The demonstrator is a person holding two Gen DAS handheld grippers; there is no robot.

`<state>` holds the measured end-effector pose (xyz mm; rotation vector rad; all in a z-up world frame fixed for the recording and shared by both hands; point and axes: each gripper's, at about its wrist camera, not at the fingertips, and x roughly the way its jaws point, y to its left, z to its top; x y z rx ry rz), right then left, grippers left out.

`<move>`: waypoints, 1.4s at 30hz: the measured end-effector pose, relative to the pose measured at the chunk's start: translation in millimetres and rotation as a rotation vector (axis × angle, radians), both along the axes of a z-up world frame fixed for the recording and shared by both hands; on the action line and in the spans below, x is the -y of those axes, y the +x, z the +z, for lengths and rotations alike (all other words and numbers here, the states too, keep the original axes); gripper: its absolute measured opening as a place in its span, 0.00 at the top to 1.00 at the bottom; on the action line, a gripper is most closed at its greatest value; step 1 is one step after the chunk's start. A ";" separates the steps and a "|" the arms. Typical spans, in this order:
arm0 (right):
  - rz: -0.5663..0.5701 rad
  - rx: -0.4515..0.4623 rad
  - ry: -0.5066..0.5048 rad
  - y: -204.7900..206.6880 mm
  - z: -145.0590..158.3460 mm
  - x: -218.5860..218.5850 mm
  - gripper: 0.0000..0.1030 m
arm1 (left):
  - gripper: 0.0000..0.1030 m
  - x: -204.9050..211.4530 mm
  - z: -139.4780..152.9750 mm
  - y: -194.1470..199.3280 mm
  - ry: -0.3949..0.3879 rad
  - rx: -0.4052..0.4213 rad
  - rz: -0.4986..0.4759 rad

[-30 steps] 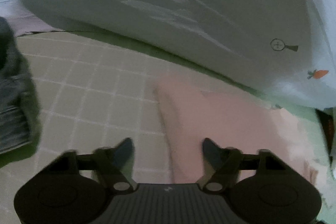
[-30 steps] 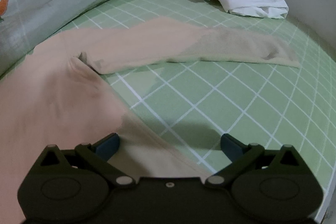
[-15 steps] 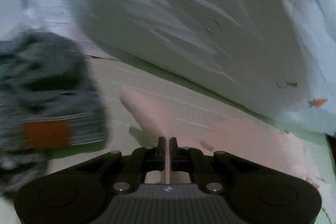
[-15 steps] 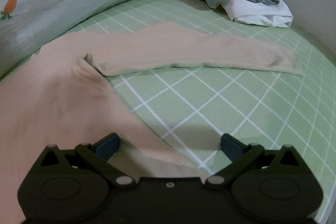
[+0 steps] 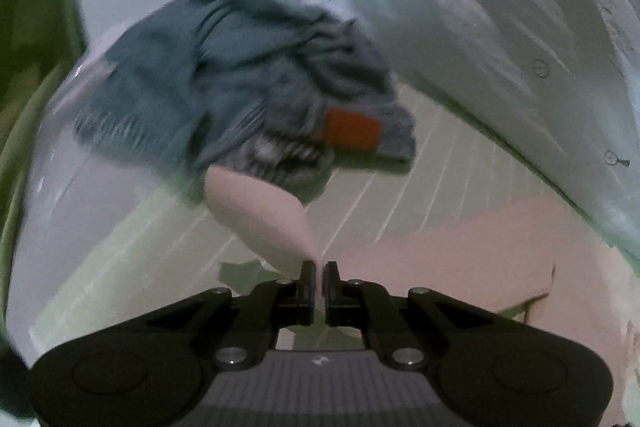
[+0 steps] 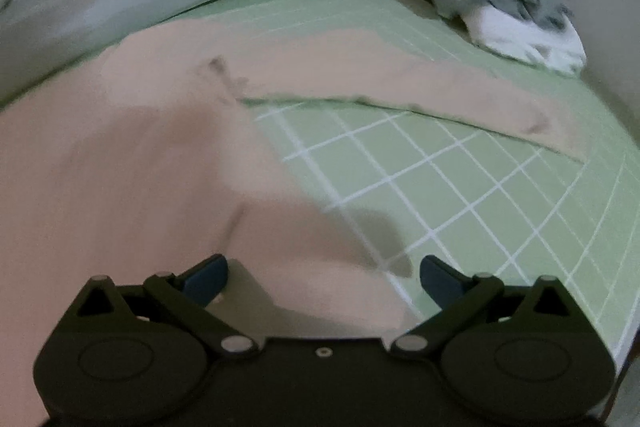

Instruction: Fold clothes

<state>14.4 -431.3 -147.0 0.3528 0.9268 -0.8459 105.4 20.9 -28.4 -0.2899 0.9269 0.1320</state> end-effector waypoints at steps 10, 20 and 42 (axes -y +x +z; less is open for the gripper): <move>0.137 -0.024 -0.005 -30.8 1.2 -69.3 0.00 | 0.62 -49.4 -19.6 -39.0 0.054 -0.064 0.036; 0.097 -0.001 0.019 -53.4 -1.8 -105.2 0.00 | 0.32 -62.3 -52.8 -30.7 0.010 -0.078 -0.137; 0.084 -0.041 -0.021 -54.1 0.0 -120.9 0.00 | 0.95 -92.2 -39.1 -35.1 -0.344 0.016 -0.159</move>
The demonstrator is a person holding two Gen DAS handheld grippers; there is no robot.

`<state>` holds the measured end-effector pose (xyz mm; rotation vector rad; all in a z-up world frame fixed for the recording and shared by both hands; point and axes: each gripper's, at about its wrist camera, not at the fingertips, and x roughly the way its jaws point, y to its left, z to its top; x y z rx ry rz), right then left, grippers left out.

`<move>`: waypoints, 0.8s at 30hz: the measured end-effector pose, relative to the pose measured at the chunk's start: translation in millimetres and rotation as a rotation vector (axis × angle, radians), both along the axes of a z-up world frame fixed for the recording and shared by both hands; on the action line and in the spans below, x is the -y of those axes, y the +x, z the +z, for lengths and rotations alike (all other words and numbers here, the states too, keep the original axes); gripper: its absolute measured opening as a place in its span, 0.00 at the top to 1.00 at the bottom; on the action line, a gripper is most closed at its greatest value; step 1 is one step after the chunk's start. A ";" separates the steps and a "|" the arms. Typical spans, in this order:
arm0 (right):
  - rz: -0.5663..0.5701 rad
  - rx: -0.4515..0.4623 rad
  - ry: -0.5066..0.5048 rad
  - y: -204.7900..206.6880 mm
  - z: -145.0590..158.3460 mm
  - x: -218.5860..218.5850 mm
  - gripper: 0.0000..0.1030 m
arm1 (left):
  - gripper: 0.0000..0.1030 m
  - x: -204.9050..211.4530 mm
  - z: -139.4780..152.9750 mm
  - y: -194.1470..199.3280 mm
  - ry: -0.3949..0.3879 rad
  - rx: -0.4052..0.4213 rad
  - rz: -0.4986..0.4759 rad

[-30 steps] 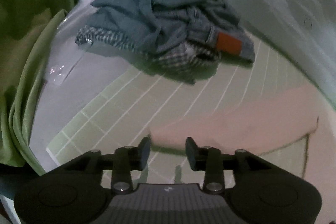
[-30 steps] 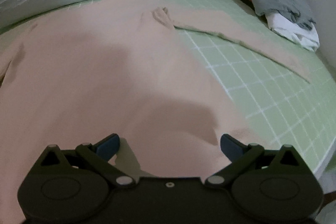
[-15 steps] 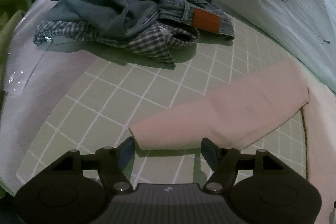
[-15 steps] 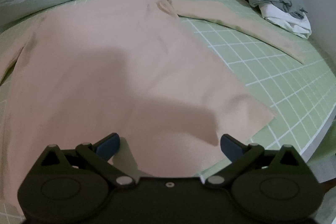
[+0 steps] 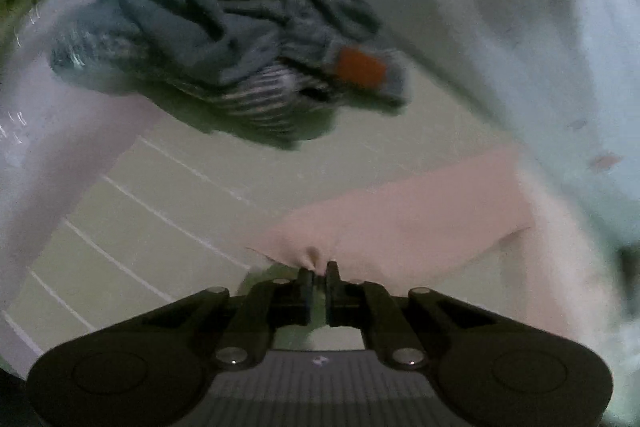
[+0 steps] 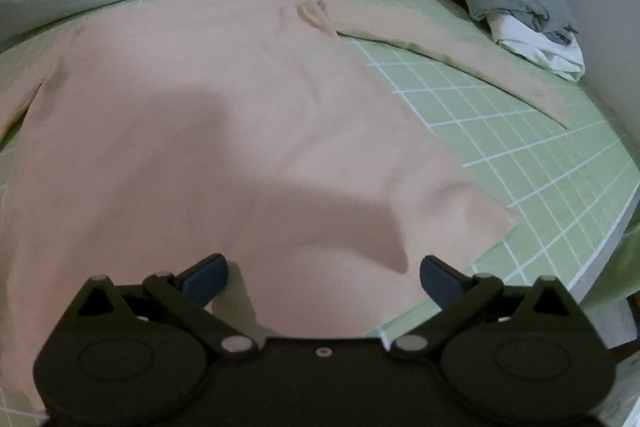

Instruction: Fold clothes

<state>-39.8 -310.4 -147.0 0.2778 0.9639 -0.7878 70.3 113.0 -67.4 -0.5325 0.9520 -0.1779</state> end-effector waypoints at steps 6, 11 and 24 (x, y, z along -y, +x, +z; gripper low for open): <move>-0.021 0.024 0.024 -3.4 -1.1 3.2 0.00 | 0.86 -31.9 12.7 -11.1 -0.022 -0.008 0.177; -0.007 0.027 0.024 -3.7 -1.8 4.3 0.00 | 0.54 -21.7 -6.5 -9.1 0.167 -0.071 0.179; -0.012 0.043 0.052 -6.2 -3.4 8.0 0.00 | 0.36 18.9 -31.4 13.4 0.331 -0.129 0.074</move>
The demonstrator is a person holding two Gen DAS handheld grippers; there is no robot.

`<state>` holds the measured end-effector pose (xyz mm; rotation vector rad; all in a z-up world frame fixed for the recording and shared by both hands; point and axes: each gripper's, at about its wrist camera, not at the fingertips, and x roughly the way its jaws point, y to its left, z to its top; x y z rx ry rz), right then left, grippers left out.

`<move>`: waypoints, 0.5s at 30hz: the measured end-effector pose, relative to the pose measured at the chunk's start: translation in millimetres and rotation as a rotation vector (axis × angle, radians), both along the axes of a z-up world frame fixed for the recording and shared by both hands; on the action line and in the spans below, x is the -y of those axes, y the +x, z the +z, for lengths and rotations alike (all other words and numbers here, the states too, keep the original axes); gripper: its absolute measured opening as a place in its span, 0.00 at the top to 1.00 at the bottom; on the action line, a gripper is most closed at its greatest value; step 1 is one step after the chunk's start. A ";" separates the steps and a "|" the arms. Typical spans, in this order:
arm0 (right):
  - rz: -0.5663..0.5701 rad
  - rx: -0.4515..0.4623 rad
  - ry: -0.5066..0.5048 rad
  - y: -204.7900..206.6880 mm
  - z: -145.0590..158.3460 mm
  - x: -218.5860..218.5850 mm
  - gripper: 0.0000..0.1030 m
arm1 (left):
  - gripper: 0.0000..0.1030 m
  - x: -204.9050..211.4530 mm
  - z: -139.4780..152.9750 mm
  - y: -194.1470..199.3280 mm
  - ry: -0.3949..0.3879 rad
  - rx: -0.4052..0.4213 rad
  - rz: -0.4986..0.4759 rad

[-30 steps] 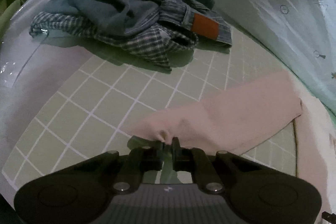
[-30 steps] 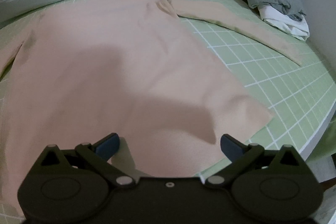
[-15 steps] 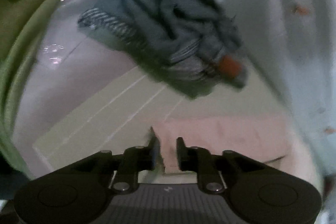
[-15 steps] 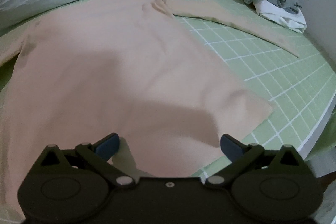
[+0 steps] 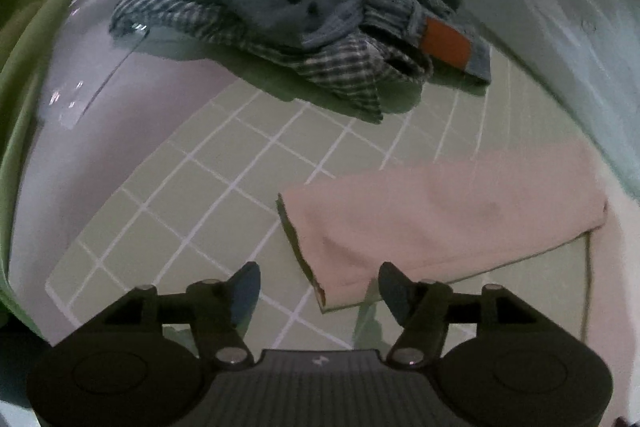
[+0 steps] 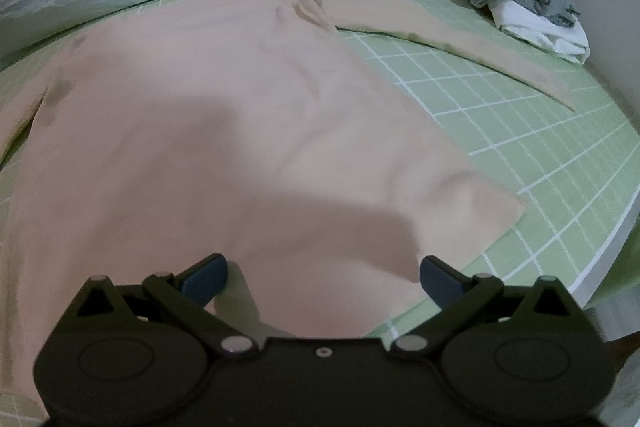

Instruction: Fold clothes

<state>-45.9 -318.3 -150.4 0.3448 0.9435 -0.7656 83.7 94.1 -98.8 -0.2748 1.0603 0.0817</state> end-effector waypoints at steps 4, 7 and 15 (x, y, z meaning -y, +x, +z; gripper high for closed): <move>-0.013 0.009 0.033 0.0 -0.9 3.8 0.00 | 0.34 8.7 -1.8 7.0 0.044 -0.002 -0.014; -0.009 0.002 0.038 2.6 0.8 4.8 0.00 | 0.42 14.6 -1.5 8.9 0.078 0.005 -0.017; -0.011 0.002 -0.082 -4.2 18.6 12.8 0.00 | 0.95 30.5 1.7 15.6 0.074 0.034 -0.087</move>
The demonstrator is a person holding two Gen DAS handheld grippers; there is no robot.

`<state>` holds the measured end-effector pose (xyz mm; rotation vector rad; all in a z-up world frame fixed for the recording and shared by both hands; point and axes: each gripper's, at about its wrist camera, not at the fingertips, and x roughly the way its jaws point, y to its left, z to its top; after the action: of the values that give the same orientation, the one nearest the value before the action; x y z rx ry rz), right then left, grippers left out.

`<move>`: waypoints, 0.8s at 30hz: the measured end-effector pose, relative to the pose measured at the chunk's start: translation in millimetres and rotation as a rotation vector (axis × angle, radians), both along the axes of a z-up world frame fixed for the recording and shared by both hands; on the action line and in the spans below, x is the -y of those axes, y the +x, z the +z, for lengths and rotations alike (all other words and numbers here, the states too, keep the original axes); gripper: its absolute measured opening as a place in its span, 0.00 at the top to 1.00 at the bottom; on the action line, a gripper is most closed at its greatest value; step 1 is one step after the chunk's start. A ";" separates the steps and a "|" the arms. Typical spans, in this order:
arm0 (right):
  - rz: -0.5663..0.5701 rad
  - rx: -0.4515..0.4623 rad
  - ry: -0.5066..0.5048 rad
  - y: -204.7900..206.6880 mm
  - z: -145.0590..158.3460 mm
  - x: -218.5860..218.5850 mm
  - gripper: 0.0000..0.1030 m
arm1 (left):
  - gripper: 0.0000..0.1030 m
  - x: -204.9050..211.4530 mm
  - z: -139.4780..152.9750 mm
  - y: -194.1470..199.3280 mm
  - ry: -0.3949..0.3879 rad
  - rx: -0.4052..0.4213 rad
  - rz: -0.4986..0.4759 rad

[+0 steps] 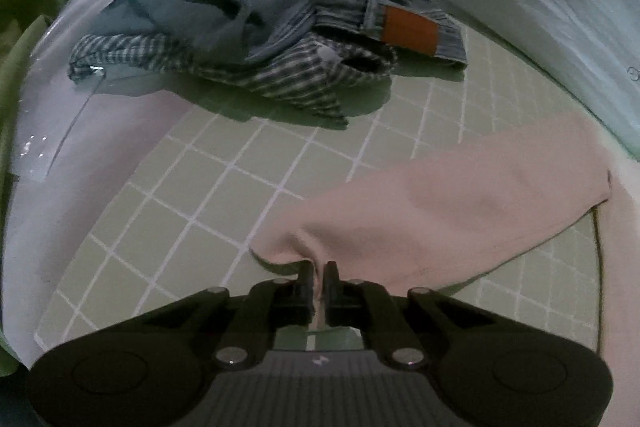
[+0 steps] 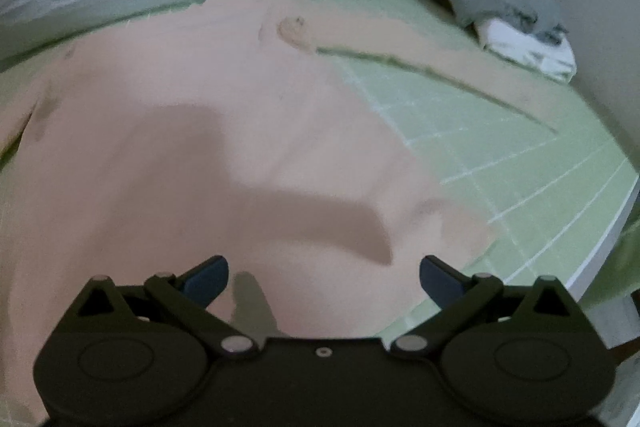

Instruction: Fold clothes

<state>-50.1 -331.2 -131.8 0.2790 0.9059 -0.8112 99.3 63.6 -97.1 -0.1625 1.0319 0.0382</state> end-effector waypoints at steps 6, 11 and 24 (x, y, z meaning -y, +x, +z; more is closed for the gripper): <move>-0.033 0.032 0.002 -10.8 3.3 34.5 0.00 | 0.96 53.8 28.1 7.2 -0.031 0.094 -0.047; -0.052 0.054 0.010 -29.1 3.1 70.2 0.00 | 0.96 137.2 48.8 8.6 -0.071 0.170 -0.165; -0.012 0.087 -0.033 -78.5 21.7 171.2 0.00 | 0.49 390.4 60.4 -48.8 -0.103 0.237 -0.523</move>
<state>-128.6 -502.4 -110.1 0.2889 0.8097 -0.8188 50.5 -326.8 -36.8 0.0136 0.8140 -0.4987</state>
